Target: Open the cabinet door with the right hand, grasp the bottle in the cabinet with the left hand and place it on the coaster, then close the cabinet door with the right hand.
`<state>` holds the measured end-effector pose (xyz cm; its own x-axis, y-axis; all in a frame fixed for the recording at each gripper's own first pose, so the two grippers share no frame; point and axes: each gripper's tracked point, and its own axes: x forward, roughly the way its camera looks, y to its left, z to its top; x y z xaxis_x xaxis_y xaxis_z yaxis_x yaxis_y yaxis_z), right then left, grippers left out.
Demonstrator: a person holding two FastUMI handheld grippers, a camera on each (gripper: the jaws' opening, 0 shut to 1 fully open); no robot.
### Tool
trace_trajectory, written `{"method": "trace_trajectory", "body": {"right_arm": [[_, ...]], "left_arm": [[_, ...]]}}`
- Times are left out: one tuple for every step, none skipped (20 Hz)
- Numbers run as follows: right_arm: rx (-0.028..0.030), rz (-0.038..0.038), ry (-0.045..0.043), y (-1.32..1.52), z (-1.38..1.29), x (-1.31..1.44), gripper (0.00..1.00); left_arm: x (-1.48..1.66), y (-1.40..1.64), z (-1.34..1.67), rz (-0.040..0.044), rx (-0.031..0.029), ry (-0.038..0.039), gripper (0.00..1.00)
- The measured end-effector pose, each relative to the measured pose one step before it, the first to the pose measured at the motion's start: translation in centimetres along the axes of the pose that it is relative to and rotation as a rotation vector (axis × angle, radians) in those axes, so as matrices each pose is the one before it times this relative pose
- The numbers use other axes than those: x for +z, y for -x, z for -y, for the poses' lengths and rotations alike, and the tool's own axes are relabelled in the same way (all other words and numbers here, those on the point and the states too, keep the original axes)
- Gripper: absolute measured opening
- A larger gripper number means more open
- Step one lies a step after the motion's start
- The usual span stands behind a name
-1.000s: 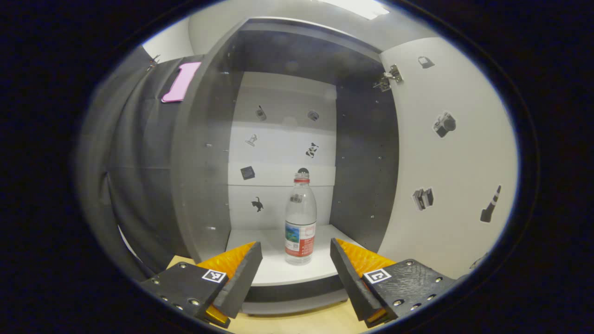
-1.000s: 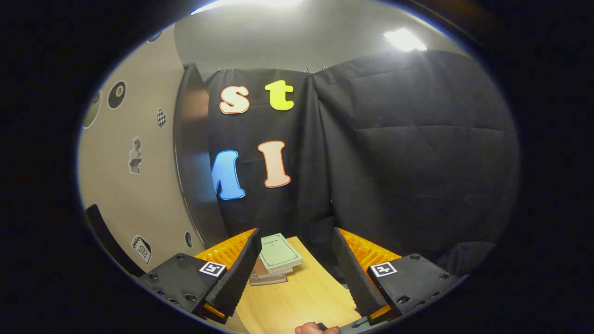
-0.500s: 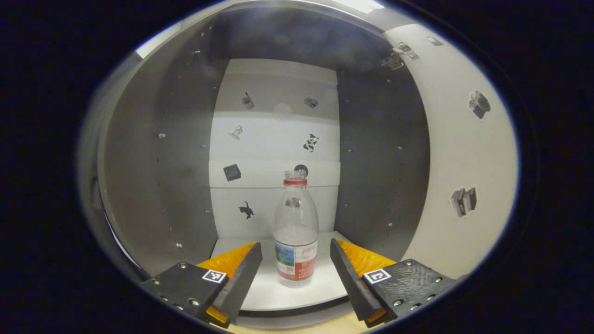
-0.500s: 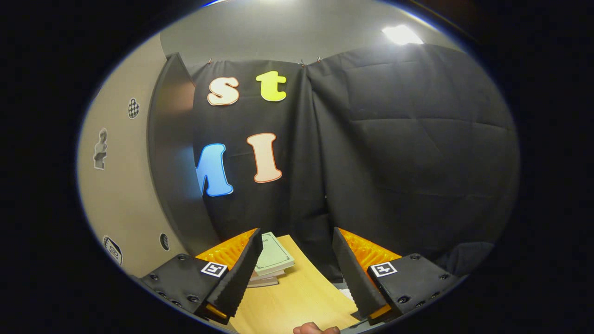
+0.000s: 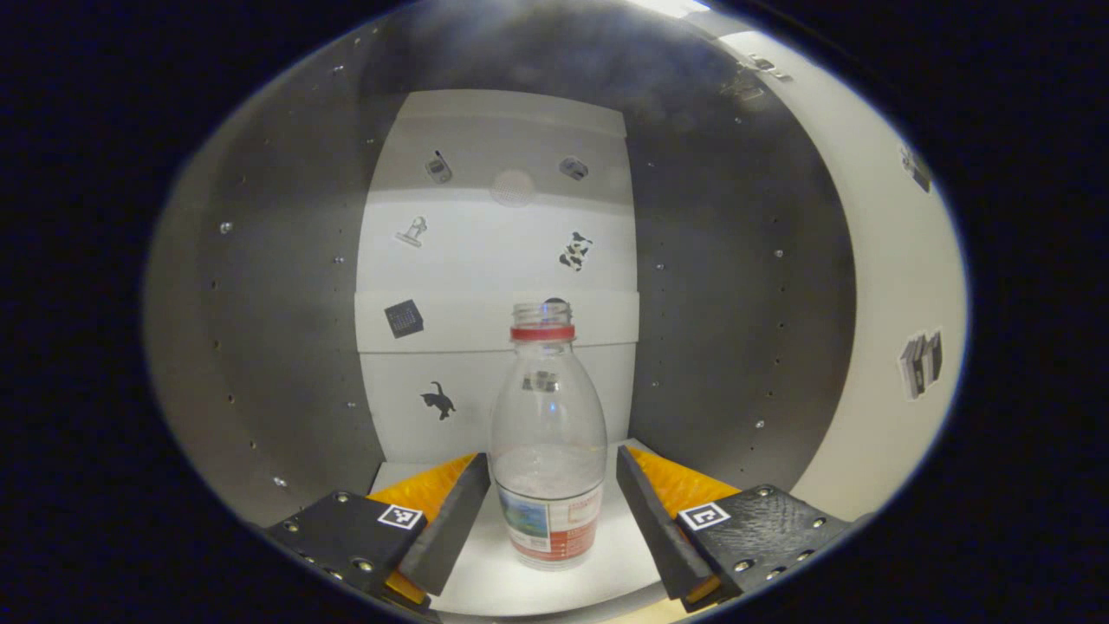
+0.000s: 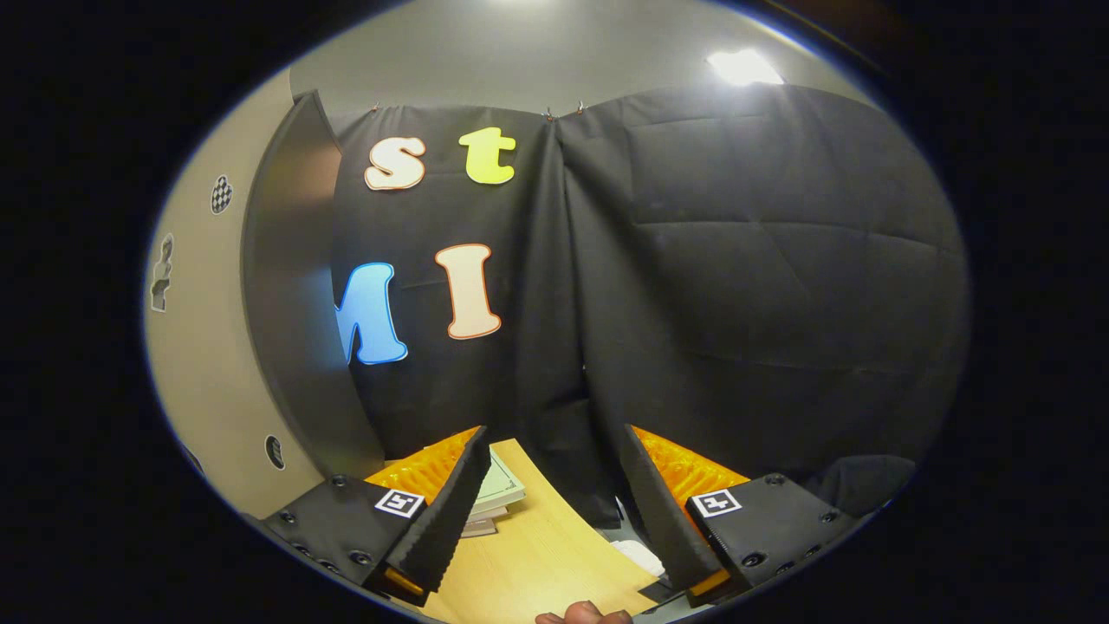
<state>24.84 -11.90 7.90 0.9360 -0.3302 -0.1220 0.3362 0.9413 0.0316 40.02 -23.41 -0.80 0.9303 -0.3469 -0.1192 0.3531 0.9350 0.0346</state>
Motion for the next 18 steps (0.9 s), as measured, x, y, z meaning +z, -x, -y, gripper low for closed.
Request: {"method": "trace_trajectory", "body": {"right_arm": [[-0.00275,-0.0003,0.00643,-0.124,-0.049,-0.076,0.96],[-0.00123,-0.00106,0.00837,0.04,-0.005,-0.01,0.96],[-0.00095,-0.00189,0.00875,-0.038,-0.048,-0.058,0.96],[-0.00126,-0.00165,0.00594,-0.013,-0.049,0.029,0.96],[0.00097,-0.00201,0.00208,-0.044,-0.053,-0.141,0.96],[0.00094,-0.00192,0.00004,-0.016,-0.051,0.025,0.96],[-0.00018,-0.00202,-0.00007,-0.108,-0.051,-0.195,0.96],[0.00013,-0.00315,0.00092,-0.06,-0.055,-0.088,0.96],[0.00218,-0.00235,0.00093,-0.146,-0.162,-0.117,0.96],[0.00223,-0.00183,0.00077,-0.146,-0.16,0.02,0.96],[0.00176,-0.00051,0.0005,-0.019,-0.086,-0.058,0.96],[0.00133,0.00049,0.0,-0.019,-0.052,0.032,0.96],[0.00195,-0.00134,-0.00037,-0.131,-0.155,-0.111,0.96],[0.00287,-0.00167,-0.00088,-0.033,-0.168,0.016,0.96],[0.00286,-0.00122,-0.00125,0.045,-0.162,-0.166,0.96],[0.00312,0.00064,-0.0007,0.138,-0.073,0.045,0.96],[0.00195,0.00251,0.00008,0.021,-0.097,0.005,0.96],[-0.00004,0.00068,0.00067,0.144,-0.019,-0.027,0.96]], "left_arm": [[-0.02,-0.305,0.135,0.00357,-0.00351,0.00966,0.89],[-0.02,-0.243,0.093,0.00364,-0.00572,0.01135,0.91],[-0.163,-0.349,-0.179,-0.00021,0.00009,0.00964,0.89],[-0.086,-0.172,-0.158,-0.00103,0.00027,0.00709,0.91],[-0.086,-0.118,-0.031,0.00025,-0.00162,0.00802,0.91],[-0.052,-0.11,0.07,0.00167,-0.00756,0.00977,0.91],[-0.092,0.007,0.077,0.0016,-0.00748,0.00882,0.89],[-0.031,-0.228,-0.077,0.00264,-0.00281,0.005,0.89],[-0.01,0.086,0.014,0.00202,-0.00352,0.00212,0.83],[0.054,-0.042,-0.032,-0.00021,-0.0029,-0.0015,0.77],[-0.061,0.097,0.101,-0.0044,-0.00667,-0.00441,0.77],[0.037,0.038,0.09,-0.00174,-0.00793,-0.00251,0.76],[-0.067,-0.014,0.019,0.00055,-0.00652,0.0032,0.77],[-0.01,0.069,0.154,-0.00014,-0.00826,0.00789,0.75],[0.069,0.101,0.16,0.0028,-0.0099,0.00617,0.74],[0.282,0.314,0.17,0.00964,-0.0066,0.00121,0.74],[0.364,0.459,0.083,0.00969,-0.00278,-0.00538,0.74],[0.459,0.575,0.027,0.01108,0.00045,-0.01249,0.74]]}}
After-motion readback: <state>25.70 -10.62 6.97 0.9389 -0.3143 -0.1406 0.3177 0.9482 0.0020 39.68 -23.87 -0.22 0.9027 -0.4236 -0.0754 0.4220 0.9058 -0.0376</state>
